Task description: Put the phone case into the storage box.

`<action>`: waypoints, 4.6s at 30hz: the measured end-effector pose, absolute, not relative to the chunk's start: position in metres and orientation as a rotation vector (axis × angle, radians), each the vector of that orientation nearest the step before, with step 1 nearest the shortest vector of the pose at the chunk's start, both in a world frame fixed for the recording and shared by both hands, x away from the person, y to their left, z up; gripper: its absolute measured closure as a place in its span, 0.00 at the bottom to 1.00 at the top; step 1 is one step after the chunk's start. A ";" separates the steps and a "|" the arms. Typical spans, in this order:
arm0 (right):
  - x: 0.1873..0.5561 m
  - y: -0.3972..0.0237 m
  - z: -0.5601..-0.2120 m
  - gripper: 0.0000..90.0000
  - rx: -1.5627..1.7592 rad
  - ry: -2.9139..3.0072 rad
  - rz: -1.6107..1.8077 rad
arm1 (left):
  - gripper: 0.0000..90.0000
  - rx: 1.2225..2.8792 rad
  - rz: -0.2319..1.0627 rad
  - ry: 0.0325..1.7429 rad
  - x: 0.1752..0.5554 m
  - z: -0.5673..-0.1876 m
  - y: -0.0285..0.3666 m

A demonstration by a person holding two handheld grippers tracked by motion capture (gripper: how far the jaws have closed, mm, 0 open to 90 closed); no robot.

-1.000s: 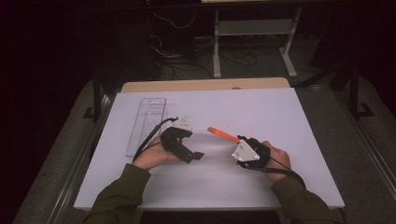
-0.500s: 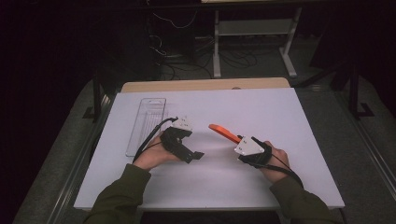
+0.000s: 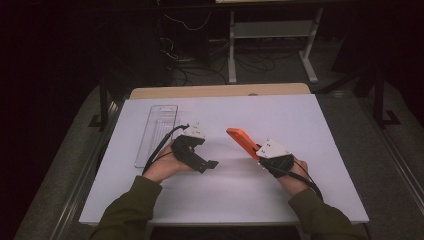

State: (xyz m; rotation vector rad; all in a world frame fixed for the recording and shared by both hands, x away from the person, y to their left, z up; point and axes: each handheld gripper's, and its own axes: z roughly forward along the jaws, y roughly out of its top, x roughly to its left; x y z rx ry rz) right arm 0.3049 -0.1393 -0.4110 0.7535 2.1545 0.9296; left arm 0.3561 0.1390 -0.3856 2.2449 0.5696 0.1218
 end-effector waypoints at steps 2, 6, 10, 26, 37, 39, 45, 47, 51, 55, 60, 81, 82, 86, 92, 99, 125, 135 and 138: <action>0.306 -0.141 -0.410 0.91 0.786 2.157 0.948 | 0.01 2.243 0.123 0.571 0.356 -0.385 0.139; 0.308 -0.145 -0.410 0.91 0.838 2.157 1.001 | 0.01 2.246 0.127 0.567 0.357 -0.385 0.141; 0.310 -0.148 -0.410 0.91 0.890 2.165 1.050 | 0.01 2.242 0.127 0.573 0.357 -0.385 0.141; 0.318 -0.161 -0.411 0.91 1.097 2.145 1.194 | 0.01 2.243 0.133 0.570 0.357 -0.385 0.140; 0.317 -0.163 -0.411 0.91 1.119 2.111 1.224 | 0.01 2.217 0.136 0.579 0.358 -0.383 0.140; 0.316 -0.161 -0.410 0.91 1.128 2.114 1.228 | 0.01 2.205 0.146 0.590 0.358 -0.382 0.140; 0.313 -0.157 -0.409 0.91 1.109 2.105 1.242 | 0.01 2.145 0.150 0.643 0.360 -0.378 0.140; 0.312 -0.154 -0.409 0.91 1.100 2.102 1.244 | 0.01 2.132 0.158 0.641 0.361 -0.376 0.141; 0.311 -0.150 -0.408 0.91 1.080 2.102 1.244 | 0.00 2.112 0.153 0.650 0.362 -0.373 0.139; 0.310 -0.148 -0.409 0.91 1.075 2.098 1.246 | 0.00 2.103 0.152 0.653 0.364 -0.371 0.137; 0.308 -0.144 -0.407 0.91 1.082 2.098 1.247 | 0.00 2.087 0.142 0.651 0.368 -0.367 0.132; 0.304 -0.131 -0.407 0.91 1.050 2.093 1.265 | 0.00 2.036 0.143 0.660 0.380 -0.362 0.109; 0.303 -0.130 -0.407 0.91 1.056 2.092 1.267 | 0.00 2.033 0.145 0.663 0.380 -0.362 0.108; 0.302 -0.127 -0.408 0.91 1.052 2.091 1.272 | 0.00 2.023 0.152 0.670 0.380 -0.364 0.108; 0.300 -0.120 -0.409 0.91 1.056 2.089 1.273 | 0.00 2.007 0.146 0.672 0.379 -0.366 0.107; 0.298 -0.110 -0.410 0.91 1.064 2.083 1.269 | 0.00 1.986 0.158 0.675 0.377 -0.367 0.105; 0.292 -0.092 -0.414 0.91 1.040 2.102 1.255 | 0.00 1.925 0.153 0.754 0.372 -0.372 0.094; 0.292 -0.091 -0.416 0.91 1.034 2.113 1.249 | 0.01 1.918 0.137 0.769 0.372 -0.373 0.095; 0.292 -0.090 -0.416 0.91 1.031 2.115 1.246 | 0.03 1.913 0.142 0.766 0.372 -0.371 0.096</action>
